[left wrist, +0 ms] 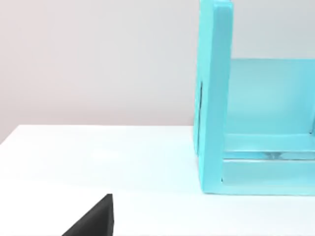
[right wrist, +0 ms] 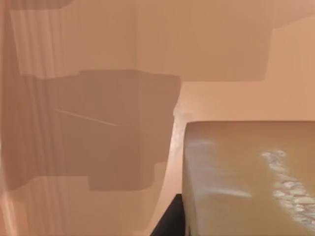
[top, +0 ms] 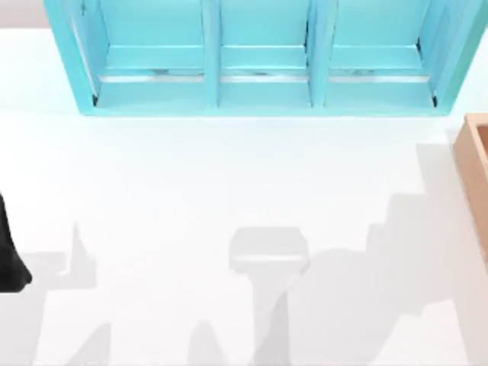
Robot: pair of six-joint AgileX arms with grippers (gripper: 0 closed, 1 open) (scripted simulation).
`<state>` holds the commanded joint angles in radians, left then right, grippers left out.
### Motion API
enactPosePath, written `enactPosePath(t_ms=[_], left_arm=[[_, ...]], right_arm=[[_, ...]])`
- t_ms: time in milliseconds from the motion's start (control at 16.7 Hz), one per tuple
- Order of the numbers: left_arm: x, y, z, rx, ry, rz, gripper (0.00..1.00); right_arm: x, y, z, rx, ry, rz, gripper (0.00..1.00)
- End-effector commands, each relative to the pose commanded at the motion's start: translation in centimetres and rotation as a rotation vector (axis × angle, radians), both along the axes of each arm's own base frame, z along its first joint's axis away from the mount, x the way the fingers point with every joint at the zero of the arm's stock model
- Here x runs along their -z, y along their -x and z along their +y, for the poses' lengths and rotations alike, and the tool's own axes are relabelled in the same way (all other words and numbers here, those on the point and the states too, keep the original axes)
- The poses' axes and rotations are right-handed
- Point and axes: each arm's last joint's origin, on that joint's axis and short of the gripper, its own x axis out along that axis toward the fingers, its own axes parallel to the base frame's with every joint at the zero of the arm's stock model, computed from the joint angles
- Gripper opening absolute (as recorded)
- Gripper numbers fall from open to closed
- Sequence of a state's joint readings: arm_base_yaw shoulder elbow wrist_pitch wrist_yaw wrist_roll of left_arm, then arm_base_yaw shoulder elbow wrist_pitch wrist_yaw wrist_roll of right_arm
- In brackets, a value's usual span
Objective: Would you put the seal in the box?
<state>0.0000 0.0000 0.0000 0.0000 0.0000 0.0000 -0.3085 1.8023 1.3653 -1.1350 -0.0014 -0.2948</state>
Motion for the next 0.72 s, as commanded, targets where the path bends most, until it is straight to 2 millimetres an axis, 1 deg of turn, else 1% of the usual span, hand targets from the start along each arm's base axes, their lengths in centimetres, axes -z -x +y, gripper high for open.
enactPosePath(t_ms=[360, 420, 720], left_arm=[[0.0, 0.0, 0.0, 0.0, 0.0, 0.0, 1.0], [0.0, 0.0, 0.0, 0.0, 0.0, 0.0, 1.0], [0.0, 0.0, 0.0, 0.0, 0.0, 0.0, 1.0]], right_arm=[[0.0, 0.0, 0.0, 0.0, 0.0, 0.0, 0.98], [0.0, 0.0, 0.0, 0.0, 0.0, 0.0, 1.0], [0.0, 0.0, 0.0, 0.0, 0.0, 0.0, 1.0]])
